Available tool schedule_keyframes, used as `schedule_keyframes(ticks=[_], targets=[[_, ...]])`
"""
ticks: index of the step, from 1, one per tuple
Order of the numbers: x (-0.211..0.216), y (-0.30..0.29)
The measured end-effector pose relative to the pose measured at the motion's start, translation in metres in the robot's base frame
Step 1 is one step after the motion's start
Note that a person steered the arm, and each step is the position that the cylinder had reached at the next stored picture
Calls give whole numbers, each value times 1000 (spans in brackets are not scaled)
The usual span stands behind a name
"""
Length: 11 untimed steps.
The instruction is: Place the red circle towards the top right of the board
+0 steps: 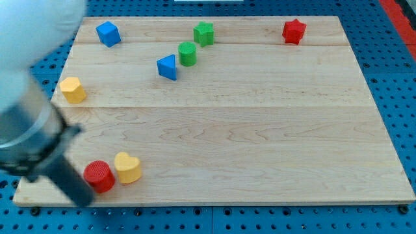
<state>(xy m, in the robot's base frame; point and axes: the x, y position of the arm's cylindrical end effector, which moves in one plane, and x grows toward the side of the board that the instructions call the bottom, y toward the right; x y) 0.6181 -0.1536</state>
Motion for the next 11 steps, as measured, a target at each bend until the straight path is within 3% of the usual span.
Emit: schedule_keyframes(ticks=[1, 4, 6, 7, 8, 10, 11], targets=[[-29, 13], [-78, -62], [-143, 39], [-144, 0], [-149, 57], [-187, 41], [-194, 144]])
